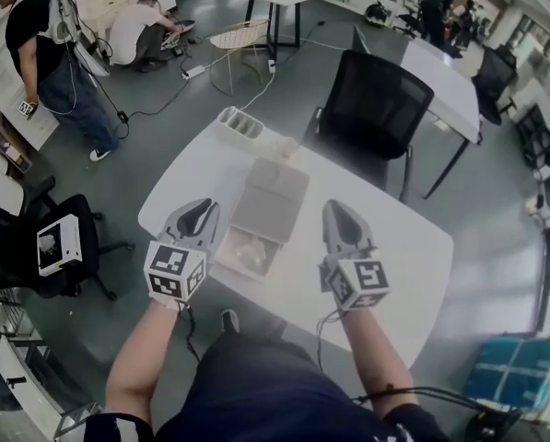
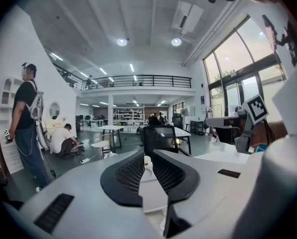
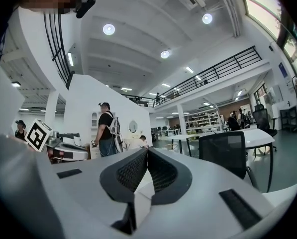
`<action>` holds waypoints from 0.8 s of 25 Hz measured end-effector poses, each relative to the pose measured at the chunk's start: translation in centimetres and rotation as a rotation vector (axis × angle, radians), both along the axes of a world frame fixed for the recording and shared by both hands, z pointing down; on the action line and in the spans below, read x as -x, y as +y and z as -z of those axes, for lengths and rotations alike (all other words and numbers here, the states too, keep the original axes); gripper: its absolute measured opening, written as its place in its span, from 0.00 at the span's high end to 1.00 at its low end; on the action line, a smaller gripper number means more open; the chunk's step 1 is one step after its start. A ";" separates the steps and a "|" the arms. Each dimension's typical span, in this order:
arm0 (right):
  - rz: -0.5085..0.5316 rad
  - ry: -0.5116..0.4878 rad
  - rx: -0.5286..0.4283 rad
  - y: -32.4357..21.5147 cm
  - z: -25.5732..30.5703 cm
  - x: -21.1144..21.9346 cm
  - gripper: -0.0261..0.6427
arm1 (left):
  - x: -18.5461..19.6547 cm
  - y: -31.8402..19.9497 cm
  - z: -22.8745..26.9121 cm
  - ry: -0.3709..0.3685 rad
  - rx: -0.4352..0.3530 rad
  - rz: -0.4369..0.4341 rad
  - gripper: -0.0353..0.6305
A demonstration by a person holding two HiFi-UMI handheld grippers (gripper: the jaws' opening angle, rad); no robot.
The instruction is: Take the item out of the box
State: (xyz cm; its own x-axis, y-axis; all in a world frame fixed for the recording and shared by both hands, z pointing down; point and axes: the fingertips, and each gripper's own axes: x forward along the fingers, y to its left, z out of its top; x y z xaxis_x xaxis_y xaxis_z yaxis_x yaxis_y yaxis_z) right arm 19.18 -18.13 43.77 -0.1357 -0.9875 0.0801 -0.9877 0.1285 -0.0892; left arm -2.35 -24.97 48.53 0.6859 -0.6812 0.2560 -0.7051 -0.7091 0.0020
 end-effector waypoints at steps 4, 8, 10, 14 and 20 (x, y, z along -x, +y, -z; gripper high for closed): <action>-0.016 0.004 0.024 0.1 -0.4 0.7 0.93 | -1.5 -0.2 -3.2 -0.111 0.030 -0.111 0.71; -0.048 0.015 0.047 0.3 -1.3 0.8 0.93 | -3.1 0.0 -7.7 -0.209 0.080 -0.215 0.63; -0.063 0.018 0.061 0.6 -1.9 0.7 0.93 | -3.6 0.4 -10.1 -0.271 0.110 -0.261 0.62; -0.090 0.023 0.086 1.5 -3.1 0.1 0.93 | -4.6 1.4 -13.9 -0.369 0.137 -0.336 0.65; -0.149 0.015 0.109 2.1 -3.5 -1.1 0.93 | -6.4 3.9 -19.7 -0.531 0.208 -0.509 0.65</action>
State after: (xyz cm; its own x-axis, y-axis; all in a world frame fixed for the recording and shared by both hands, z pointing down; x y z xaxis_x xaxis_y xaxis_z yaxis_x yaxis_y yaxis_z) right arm 20.32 -16.03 47.25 0.0131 -0.9819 0.1890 -0.9964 -0.0285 -0.0794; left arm 4.01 -21.08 68.21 0.6515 -0.2159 0.7273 -0.2353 -0.9689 -0.0768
